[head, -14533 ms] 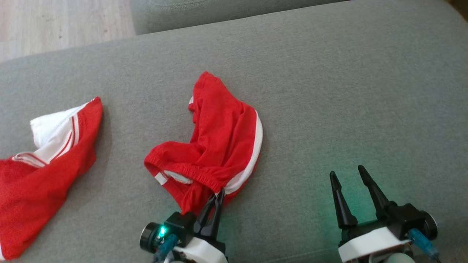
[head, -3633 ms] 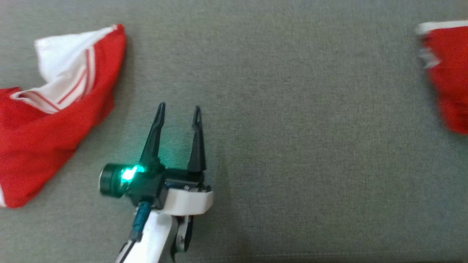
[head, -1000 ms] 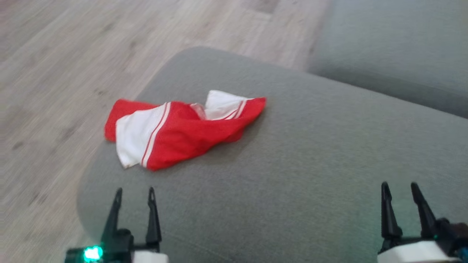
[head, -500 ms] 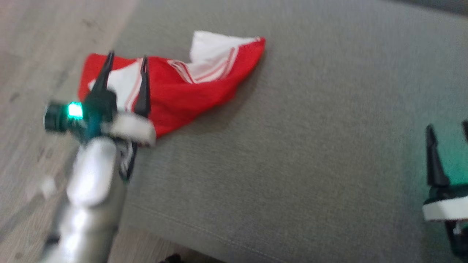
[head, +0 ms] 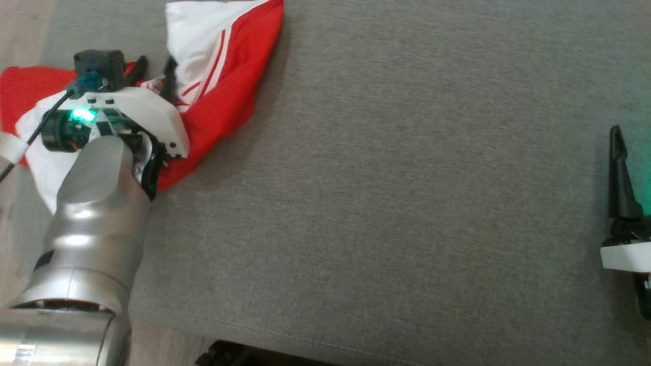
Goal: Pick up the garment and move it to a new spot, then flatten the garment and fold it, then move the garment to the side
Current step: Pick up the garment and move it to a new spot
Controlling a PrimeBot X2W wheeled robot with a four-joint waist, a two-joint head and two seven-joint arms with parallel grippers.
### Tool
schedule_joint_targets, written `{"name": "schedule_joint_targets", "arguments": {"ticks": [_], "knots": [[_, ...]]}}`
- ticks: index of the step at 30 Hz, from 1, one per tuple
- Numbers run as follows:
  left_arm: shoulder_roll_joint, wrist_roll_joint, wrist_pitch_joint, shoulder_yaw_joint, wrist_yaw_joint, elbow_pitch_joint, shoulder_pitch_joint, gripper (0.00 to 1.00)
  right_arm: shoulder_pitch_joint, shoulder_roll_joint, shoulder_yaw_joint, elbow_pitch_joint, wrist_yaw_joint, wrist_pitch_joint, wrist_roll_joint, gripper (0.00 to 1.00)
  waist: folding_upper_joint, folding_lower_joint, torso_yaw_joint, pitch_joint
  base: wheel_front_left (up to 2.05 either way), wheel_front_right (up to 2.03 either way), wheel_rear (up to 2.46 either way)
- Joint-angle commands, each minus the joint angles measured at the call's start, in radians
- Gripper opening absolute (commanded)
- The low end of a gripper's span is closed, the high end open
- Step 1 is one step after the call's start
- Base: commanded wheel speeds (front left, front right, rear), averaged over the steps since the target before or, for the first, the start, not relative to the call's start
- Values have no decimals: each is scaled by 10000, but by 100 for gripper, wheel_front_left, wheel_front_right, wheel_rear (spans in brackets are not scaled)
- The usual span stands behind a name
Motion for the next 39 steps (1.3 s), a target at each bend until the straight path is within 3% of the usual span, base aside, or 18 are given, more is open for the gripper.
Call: {"name": "schedule_joint_targets", "arguments": {"ticks": [1, 10, 20, 31, 39], "knots": [[430, -60, -202, 135, -15, 106, 215, 0, -115, -43, 192, -263, -7, -109, 60, 100, 1, -1, -118, -101, 0, 0, 0], [746, -227, -1873, -365, -65, -104, 40, 0, 56, 870, 543, 230, -7, -109, 69, 100, 1, -1, -752, -2091, 0, 0, 0], [1422, -1317, -2119, -2189, -69, -2537, -504, 0, 664, 1830, 626, 578, -7, -109, 135, 100, 1, -1, -2048, -3910, 0, 0, 0], [1737, -2431, -1177, -4031, -70, -5748, -1628, 0, 743, 2375, 771, 544, -7, -109, 204, 100, 1, -1, -3282, -4137, 0, 0, 0], [1197, -2524, -926, -4913, -70, -6540, -2452, 0, 440, 2597, 1088, 533, -7, -109, 274, 100, 1, -1, -4265, -3824, 0, 0, 0]]}}
